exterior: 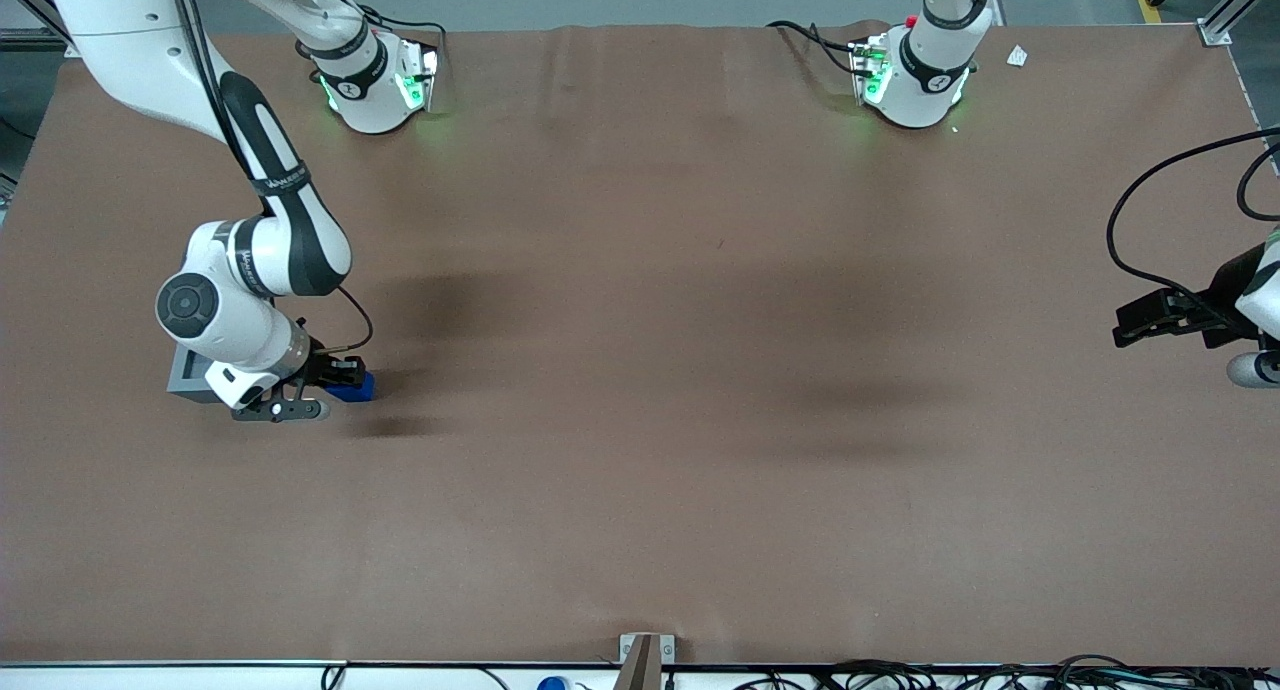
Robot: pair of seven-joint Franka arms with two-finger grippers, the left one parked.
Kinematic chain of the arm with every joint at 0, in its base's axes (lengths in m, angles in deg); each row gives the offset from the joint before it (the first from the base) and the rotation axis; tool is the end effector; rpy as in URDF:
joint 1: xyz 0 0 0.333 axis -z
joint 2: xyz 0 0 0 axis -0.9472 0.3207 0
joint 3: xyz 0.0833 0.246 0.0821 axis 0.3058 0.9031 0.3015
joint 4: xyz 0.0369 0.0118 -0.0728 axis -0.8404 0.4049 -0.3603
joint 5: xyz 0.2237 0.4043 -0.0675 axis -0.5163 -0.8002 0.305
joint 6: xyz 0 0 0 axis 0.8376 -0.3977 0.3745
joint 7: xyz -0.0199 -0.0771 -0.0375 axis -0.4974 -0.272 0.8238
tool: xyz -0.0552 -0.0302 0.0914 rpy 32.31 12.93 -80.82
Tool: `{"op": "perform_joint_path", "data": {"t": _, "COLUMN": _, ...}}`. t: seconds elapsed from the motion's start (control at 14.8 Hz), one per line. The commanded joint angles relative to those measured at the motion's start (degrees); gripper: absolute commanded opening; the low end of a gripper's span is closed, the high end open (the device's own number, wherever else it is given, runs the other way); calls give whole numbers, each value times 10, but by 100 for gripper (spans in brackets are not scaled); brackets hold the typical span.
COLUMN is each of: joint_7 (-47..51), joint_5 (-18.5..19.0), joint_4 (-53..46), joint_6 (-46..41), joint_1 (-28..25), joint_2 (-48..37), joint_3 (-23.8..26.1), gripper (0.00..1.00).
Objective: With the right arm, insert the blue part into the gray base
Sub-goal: 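Close the right gripper on the blue block and lift it, then carry the blue block with the right gripper over the gray base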
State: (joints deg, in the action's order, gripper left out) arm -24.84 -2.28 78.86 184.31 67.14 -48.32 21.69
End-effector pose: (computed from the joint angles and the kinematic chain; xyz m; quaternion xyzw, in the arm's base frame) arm 0.6269 0.0398 0.1319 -0.9998 -0.0180 0.0010 0.0056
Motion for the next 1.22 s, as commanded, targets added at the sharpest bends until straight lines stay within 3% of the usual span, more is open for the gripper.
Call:
{"op": "perform_joint_path", "data": {"t": 0.0, "joint_7": -8, "joint_5": -7, "joint_4": -3, "joint_6": -7, "joint_1": 5, "joint_2": -29, "joint_3": 2, "gripper": 4}}
{"op": "perform_joint_path", "data": {"t": 0.2, "joint_7": -5, "joint_5": -7, "joint_4": -27, "joint_6": -75, "joint_1": 22, "joint_2": -57, "joint_3": -2, "gripper": 4}}
{"op": "perform_joint_path", "data": {"t": 0.68, "joint_7": -14, "joint_5": -6, "joint_4": -31, "joint_6": -117, "joint_1": 72, "joint_2": -115, "joint_3": -2, "gripper": 2}}
{"op": "perform_joint_path", "data": {"t": 1.15, "joint_7": -137, "joint_5": -6, "joint_4": -31, "joint_6": -145, "joint_1": 150, "joint_2": -121, "joint_3": -2, "gripper": 2}}
